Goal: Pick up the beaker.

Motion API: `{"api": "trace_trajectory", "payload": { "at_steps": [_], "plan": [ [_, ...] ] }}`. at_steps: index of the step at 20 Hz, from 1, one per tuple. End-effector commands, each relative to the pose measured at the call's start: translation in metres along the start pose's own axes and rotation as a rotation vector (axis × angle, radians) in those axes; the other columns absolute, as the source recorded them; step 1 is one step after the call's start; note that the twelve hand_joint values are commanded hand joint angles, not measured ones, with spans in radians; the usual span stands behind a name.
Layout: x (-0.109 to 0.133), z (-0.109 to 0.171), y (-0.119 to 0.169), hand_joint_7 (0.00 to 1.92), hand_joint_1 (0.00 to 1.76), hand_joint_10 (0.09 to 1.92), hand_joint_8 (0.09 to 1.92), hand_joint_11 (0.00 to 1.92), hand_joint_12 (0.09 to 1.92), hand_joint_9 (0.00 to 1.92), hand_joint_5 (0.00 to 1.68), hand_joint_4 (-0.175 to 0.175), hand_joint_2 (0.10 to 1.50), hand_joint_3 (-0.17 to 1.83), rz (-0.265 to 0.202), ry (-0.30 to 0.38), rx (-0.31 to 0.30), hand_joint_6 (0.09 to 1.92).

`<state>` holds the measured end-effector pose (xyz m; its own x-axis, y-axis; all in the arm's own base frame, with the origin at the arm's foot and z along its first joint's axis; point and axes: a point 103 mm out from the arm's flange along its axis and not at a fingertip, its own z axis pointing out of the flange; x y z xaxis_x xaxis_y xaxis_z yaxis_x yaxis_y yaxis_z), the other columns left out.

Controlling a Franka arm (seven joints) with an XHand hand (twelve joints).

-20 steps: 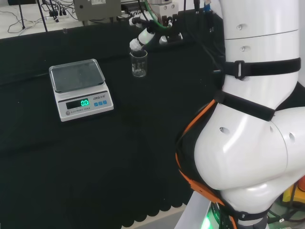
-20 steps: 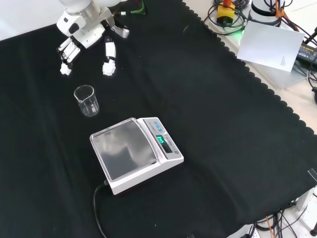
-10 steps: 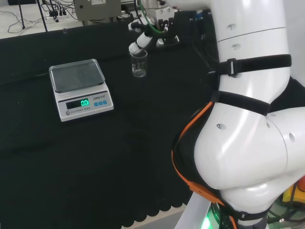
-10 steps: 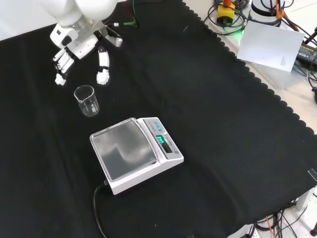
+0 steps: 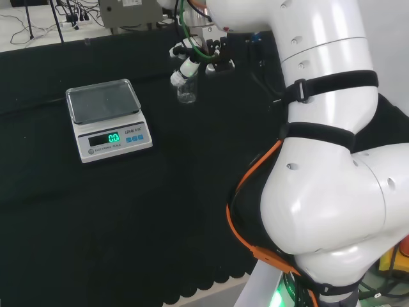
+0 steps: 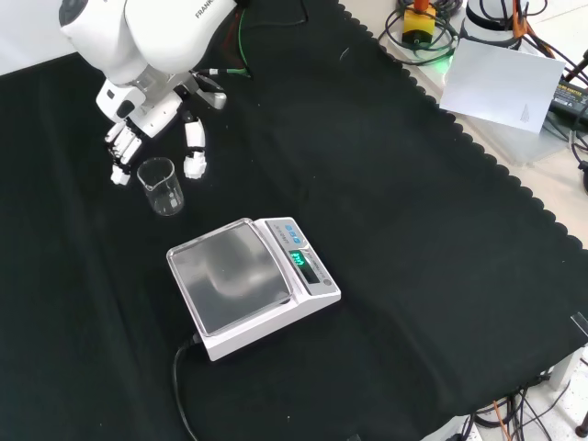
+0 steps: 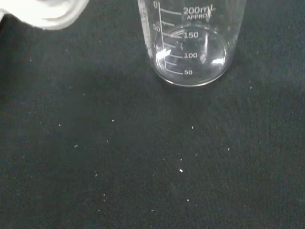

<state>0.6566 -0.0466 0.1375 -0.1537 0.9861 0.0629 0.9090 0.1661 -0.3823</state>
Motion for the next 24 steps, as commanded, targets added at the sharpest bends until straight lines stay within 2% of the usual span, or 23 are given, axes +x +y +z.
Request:
{"api": "trace_trajectory", "payload": {
  "at_steps": [1, 6, 11, 14, 16, 17, 19, 20, 21, 23, 24],
  "plan": [
    [-0.006, 0.018, 0.007, 0.10, 0.65, 0.84, 0.70, 0.00, 1.26, 0.20, 0.13, -0.021, 0.72, 0.28, 0.013, -0.001, 0.037, 0.09],
    [-0.011, 0.032, 0.012, 0.10, 0.65, 0.84, 0.70, 0.00, 1.25, 0.20, 0.13, -0.020, 0.72, 0.28, 0.024, 0.004, 0.063, 0.09],
    [-0.007, 0.035, 0.015, 0.12, 0.70, 0.84, 0.71, 0.00, 1.29, 0.24, 0.17, -0.020, 0.73, 0.29, 0.027, -0.011, 0.055, 0.09],
    [-0.002, 0.035, 0.017, 0.29, 0.80, 0.79, 0.75, 0.07, 1.44, 0.45, 0.30, -0.012, 0.72, 0.38, 0.053, -0.031, 0.002, 0.09],
    [0.000, 0.035, 0.018, 0.47, 0.86, 0.76, 0.78, 0.21, 1.43, 0.62, 0.41, -0.008, 0.70, 0.46, 0.069, -0.045, -0.030, 0.09],
    [0.001, 0.036, 0.019, 0.54, 0.88, 0.74, 0.80, 0.29, 1.41, 0.70, 0.47, -0.005, 0.69, 0.51, 0.077, -0.053, -0.048, 0.20],
    [0.004, 0.036, 0.023, 0.74, 0.94, 0.71, 0.89, 0.55, 1.31, 0.93, 0.58, 0.000, 0.70, 0.60, 0.087, -0.068, -0.076, 0.72],
    [0.005, 0.036, 0.024, 0.81, 0.97, 0.71, 0.94, 0.64, 1.27, 1.00, 0.61, -0.002, 0.70, 0.63, 0.090, -0.072, -0.085, 0.90],
    [0.005, 0.036, 0.025, 0.85, 0.98, 0.72, 0.96, 0.71, 1.24, 1.05, 0.64, -0.002, 0.70, 0.65, 0.091, -0.076, -0.091, 1.01],
    [0.008, 0.034, 0.028, 0.90, 1.01, 0.74, 1.02, 0.81, 1.19, 1.11, 0.82, 0.075, 0.87, 0.48, 0.092, -0.086, -0.106, 1.13],
    [0.009, 0.033, 0.028, 0.91, 1.02, 0.75, 1.04, 0.84, 1.17, 1.12, 0.87, 0.083, 0.92, 0.42, 0.091, -0.087, -0.109, 1.14]
  ]
}}
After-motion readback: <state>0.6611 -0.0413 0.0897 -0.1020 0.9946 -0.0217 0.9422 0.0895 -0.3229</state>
